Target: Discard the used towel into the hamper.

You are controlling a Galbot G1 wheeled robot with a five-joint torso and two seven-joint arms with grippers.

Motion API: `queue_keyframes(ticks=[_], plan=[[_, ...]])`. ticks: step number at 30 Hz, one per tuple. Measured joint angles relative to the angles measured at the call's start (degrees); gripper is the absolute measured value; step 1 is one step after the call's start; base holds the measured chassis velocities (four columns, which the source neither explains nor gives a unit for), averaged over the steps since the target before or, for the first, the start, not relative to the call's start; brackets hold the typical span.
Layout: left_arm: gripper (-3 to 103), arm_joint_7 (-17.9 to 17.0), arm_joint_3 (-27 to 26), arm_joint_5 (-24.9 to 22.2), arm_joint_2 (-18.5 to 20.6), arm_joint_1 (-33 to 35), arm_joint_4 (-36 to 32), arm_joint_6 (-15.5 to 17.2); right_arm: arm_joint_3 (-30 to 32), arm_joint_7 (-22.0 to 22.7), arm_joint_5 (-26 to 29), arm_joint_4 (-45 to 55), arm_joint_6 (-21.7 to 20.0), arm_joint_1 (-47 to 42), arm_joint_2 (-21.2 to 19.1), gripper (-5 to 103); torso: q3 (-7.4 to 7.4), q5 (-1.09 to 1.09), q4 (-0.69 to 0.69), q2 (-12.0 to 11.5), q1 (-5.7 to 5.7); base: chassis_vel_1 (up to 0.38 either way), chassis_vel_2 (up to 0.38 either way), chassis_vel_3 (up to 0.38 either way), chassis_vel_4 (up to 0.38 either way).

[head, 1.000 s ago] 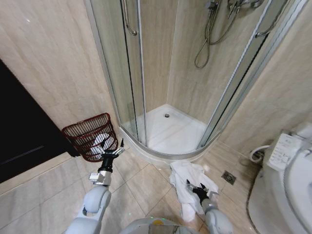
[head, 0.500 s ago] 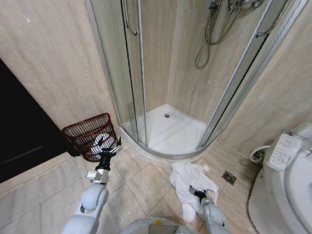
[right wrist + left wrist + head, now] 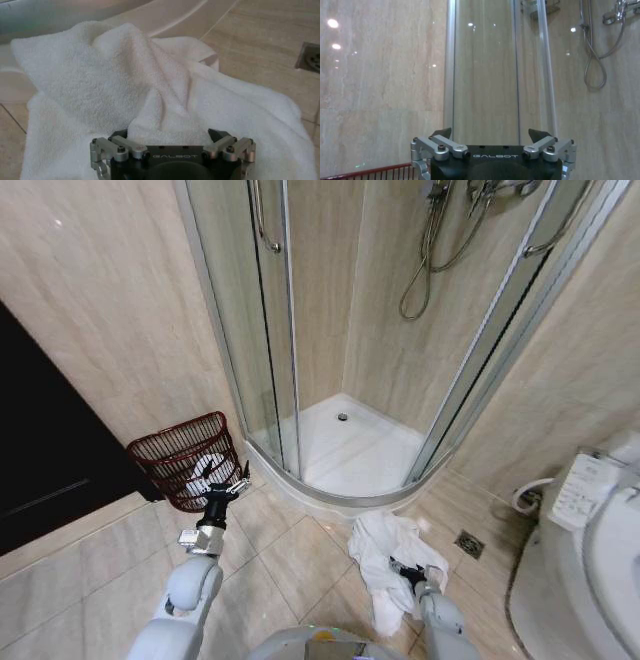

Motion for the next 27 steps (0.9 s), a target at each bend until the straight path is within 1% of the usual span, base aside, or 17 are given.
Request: queue_keyframes(ticks=[5, 6, 8, 11, 12, 13, 14, 16, 17, 20, 22, 25, 27], plan=[[100, 0.03, 0.1, 0.33, -0.03, -0.09, 0.01, 0.06, 0.33, -0.5, -0.09, -1.65, 0.78, 0.97, 0.3, 100, 0.0, 0.0, 0.0, 0.0, 0.0, 0.0, 0.0, 0.0, 0.0], [100, 0.03, 0.1, 0.34, -0.02, -0.16, 0.0, 0.07, 0.36, -0.53, -0.08, -1.9, 0.98, 1.04, 0.46, 97, 0.0, 0.0, 0.0, 0.0, 0.0, 0.0, 0.0, 0.0, 0.0], [100, 0.04, 0.1, 0.35, 0.0, -0.18, 0.0, 0.07, 0.4, -0.54, -0.08, -1.96, 1.06, 1.04, 0.53, 97, 0.0, 0.0, 0.0, 0.0, 0.0, 0.0, 0.0, 0.0, 0.0], [100, 0.04, 0.1, 0.35, 0.16, -0.27, 0.05, 0.1, 0.68, -0.67, -0.04, -2.29, 1.38, 1.06, 0.81, 80, 0.0, 0.0, 0.01, 0.01, 0.0, 0.0, 0.0, 0.0, 0.0], [100, 0.04, 0.1, 0.35, 0.16, -0.27, 0.05, 0.1, 0.68, -0.67, -0.04, -2.29, 1.38, 1.06, 0.81, 80, 0.0, 0.0, 0.01, 0.01, 0.0, 0.0, 0.0, 0.0, 0.0], [100, 0.04, 0.11, 0.35, 0.21, -0.3, 0.05, 0.11, 0.73, -0.72, -0.05, -2.39, 1.5, 1.05, 0.85, 75, 0.0, 0.0, 0.01, 0.01, 0.0, 0.0, 0.0, 0.0, 0.0], [100, 0.04, 0.12, 0.35, 0.24, -0.34, 0.07, 0.11, 0.74, -0.76, -0.08, -2.47, 1.64, 1.03, 0.88, 75, 0.0, 0.0, 0.01, 0.01, 0.0, 0.0, 0.0, 0.0, 0.0], [100, 0.04, 0.14, 0.34, 0.28, -0.41, 0.17, 0.12, 0.8, -0.83, -0.11, -2.57, 1.86, 0.93, 0.94, 65, 0.0, 0.0, 0.01, 0.01, 0.0, 0.0, 0.0, 0.0, 0.0], [100, 0.04, 0.14, 0.34, 0.28, -0.41, 0.17, 0.12, 0.8, -0.83, -0.11, -2.57, 1.86, 0.93, 0.94, 65, 0.0, 0.0, 0.01, 0.01, 0.0, 0.0, 0.0, 0.0, 0.0], [100, 0.05, 0.17, 0.29, 0.24, -0.34, 0.19, 0.11, 1.06, -0.98, -0.11, -2.62, 2.03, 0.89, 1.07, 47, 0.0, 0.01, 0.01, 0.01, 0.0, 0.0, 0.0, 0.0, 0.0], [100, 0.06, 0.2, 0.28, 0.22, -0.29, 0.19, 0.11, 1.1, -1.03, -0.11, -2.62, 2.09, 0.85, 1.08, 47, 0.0, 0.0, 0.01, 0.01, 0.0, 0.0, 0.0, 0.0, 0.0], [100, 0.08, 0.22, 0.25, 0.18, -0.14, 0.19, 0.07, 1.18, -1.05, -0.11, -2.55, 2.19, 0.72, 1.12, 31, 0.0, 0.01, 0.01, 0.01, 0.0, 0.0, 0.0, 0.0, 0.0], [100, 0.08, 0.22, 0.25, 0.18, -0.12, 0.19, 0.06, 1.19, -1.06, -0.11, -2.54, 2.2, 0.71, 1.12, 31, 0.0, 0.0, 0.01, 0.01, 0.0, 0.0, 0.0, 0.0, 0.0]])
